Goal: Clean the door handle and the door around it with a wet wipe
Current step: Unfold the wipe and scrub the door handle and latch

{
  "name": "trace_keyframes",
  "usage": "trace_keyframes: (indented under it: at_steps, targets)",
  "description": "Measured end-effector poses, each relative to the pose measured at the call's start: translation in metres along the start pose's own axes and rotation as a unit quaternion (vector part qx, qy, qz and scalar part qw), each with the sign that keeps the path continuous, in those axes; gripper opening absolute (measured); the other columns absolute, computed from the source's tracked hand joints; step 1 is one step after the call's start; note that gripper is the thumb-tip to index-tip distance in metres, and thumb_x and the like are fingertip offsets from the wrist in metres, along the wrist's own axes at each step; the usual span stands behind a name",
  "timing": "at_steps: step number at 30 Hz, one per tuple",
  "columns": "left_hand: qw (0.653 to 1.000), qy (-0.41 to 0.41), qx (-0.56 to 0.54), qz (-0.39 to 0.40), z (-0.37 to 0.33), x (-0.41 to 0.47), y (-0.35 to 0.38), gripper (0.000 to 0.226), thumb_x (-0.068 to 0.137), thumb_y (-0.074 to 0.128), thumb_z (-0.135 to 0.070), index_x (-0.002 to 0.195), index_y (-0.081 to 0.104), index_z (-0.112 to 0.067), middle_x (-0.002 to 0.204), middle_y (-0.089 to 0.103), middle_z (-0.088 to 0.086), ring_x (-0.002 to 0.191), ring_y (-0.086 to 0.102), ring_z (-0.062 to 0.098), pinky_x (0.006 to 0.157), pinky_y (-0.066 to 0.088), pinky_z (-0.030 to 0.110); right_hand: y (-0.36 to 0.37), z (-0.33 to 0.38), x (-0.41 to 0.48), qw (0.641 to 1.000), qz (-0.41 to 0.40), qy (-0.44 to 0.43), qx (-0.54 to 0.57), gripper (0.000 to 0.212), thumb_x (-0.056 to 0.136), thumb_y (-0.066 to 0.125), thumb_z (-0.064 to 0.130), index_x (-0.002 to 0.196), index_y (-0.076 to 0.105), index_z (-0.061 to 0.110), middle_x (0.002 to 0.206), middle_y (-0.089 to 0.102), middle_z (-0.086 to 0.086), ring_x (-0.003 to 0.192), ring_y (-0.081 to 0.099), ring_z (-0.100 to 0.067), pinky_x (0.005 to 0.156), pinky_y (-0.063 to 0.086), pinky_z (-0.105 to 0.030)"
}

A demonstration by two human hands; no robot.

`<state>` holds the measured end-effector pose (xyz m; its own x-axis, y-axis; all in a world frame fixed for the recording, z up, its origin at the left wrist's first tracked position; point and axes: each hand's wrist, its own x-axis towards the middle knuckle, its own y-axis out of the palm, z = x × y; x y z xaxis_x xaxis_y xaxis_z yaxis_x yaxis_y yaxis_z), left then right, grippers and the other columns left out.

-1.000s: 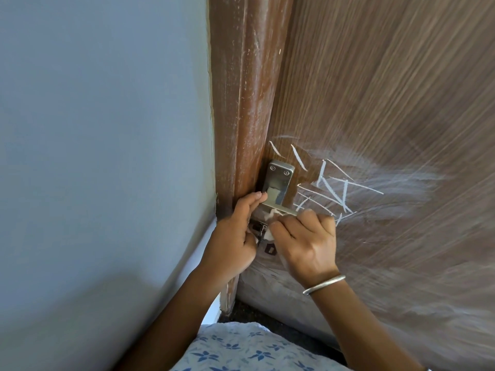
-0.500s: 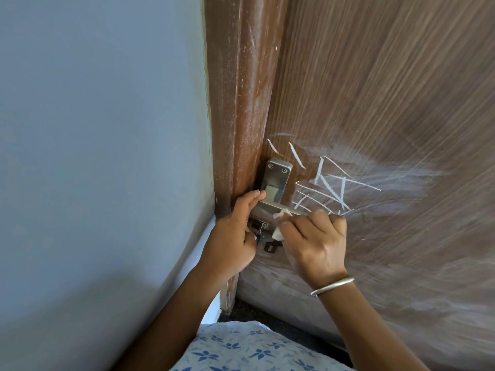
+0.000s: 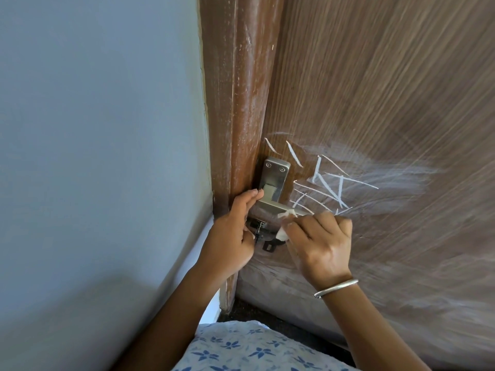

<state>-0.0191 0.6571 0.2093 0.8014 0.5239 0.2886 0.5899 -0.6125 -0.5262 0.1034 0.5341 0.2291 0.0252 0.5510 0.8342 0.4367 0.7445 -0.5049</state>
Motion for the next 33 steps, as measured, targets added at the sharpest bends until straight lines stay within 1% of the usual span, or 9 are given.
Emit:
trace_keyframes:
  at_steps: [6,9,12,14,18,23,27,30,33]
  targets:
    - [1.000,0.000,0.006,0.002,-0.001,0.000,-0.001,0.079,0.076,0.052,0.011,0.138,0.027,-0.032,0.132,0.029,-0.046,0.058,0.062,0.020,0.062,0.055,0.044,0.001,0.002,0.001,1.000,-0.008,-0.014,0.005,0.013,0.078,0.072,0.011,0.068,0.069,0.019,0.062,0.062,0.007,0.057,0.049,-0.018,0.060,0.030,-0.033]
    - [1.000,0.002,0.016,0.005,-0.001,-0.001,-0.001,0.081,0.076,0.052,0.012,0.139,0.026,-0.032,0.134,0.029,-0.042,0.060,0.063,0.015,0.062,0.056,0.041,0.001,0.000,-0.004,1.000,-0.001,-0.016,0.006,0.012,0.079,0.073,0.013,0.069,0.069,0.019,0.061,0.061,0.006,0.056,0.050,-0.019,0.059,0.030,-0.033]
    - [1.000,0.005,0.020,0.004,-0.001,-0.001,-0.002,0.081,0.077,0.052,0.010,0.138,0.023,-0.034,0.134,0.028,-0.043,0.062,0.063,0.011,0.061,0.056,0.037,-0.003,-0.006,-0.010,1.000,-0.004,0.009,0.002,0.010,0.082,0.070,0.017,0.073,0.071,0.021,0.061,0.060,0.007,0.058,0.048,-0.019,0.059,0.029,-0.033]
    - [1.000,0.007,0.022,0.002,-0.001,-0.001,-0.001,0.081,0.077,0.053,0.010,0.139,0.024,-0.033,0.134,0.028,-0.044,0.061,0.063,0.012,0.061,0.056,0.037,-0.004,-0.008,-0.011,1.000,-0.006,0.015,0.002,0.007,0.081,0.071,0.016,0.075,0.072,0.021,0.062,0.060,0.008,0.061,0.046,-0.018,0.060,0.029,-0.033]
    - [1.000,0.006,0.012,0.005,-0.001,-0.002,-0.001,0.080,0.076,0.051,0.010,0.138,0.024,-0.033,0.136,0.028,-0.043,0.058,0.063,0.020,0.061,0.055,0.045,-0.002,-0.004,-0.009,1.000,-0.003,-0.001,0.018,0.002,0.079,0.074,0.018,0.078,0.074,0.018,0.063,0.063,0.008,0.056,0.049,-0.017,0.059,0.029,-0.032]
    - [1.000,0.011,0.017,0.002,-0.001,-0.003,-0.002,0.081,0.076,0.051,0.010,0.138,0.024,-0.034,0.135,0.028,-0.043,0.060,0.063,0.014,0.061,0.056,0.041,-0.006,-0.006,-0.013,1.000,0.003,-0.008,0.018,0.004,0.080,0.074,0.018,0.076,0.074,0.017,0.062,0.064,0.006,0.051,0.051,-0.016,0.059,0.028,-0.032]
    - [1.000,0.010,0.013,0.003,-0.001,-0.004,-0.002,0.080,0.077,0.051,0.009,0.138,0.023,-0.035,0.133,0.027,-0.049,0.058,0.062,0.020,0.059,0.054,0.043,-0.014,-0.016,-0.019,1.000,-0.006,0.015,0.006,0.002,0.079,0.075,0.016,0.079,0.074,0.018,0.061,0.064,0.005,0.051,0.052,-0.017,0.058,0.029,-0.032]
    - [1.000,0.009,0.007,0.000,-0.001,-0.004,-0.002,0.078,0.077,0.050,0.010,0.139,0.026,-0.030,0.134,0.027,-0.046,0.057,0.062,0.022,0.059,0.054,0.045,-0.012,-0.013,-0.016,1.000,-0.017,-0.002,0.015,0.001,0.080,0.075,0.015,0.079,0.075,0.016,0.066,0.067,0.005,0.050,0.052,-0.015,0.059,0.027,-0.031]
    - [1.000,0.005,0.006,-0.001,-0.002,-0.004,-0.003,0.077,0.076,0.049,0.012,0.139,0.027,-0.028,0.137,0.030,-0.040,0.057,0.062,0.020,0.060,0.054,0.045,-0.007,-0.007,-0.013,0.999,-0.015,-0.021,0.027,0.006,0.082,0.073,0.014,0.077,0.075,0.015,0.066,0.067,0.006,0.049,0.052,-0.015,0.059,0.027,-0.031]
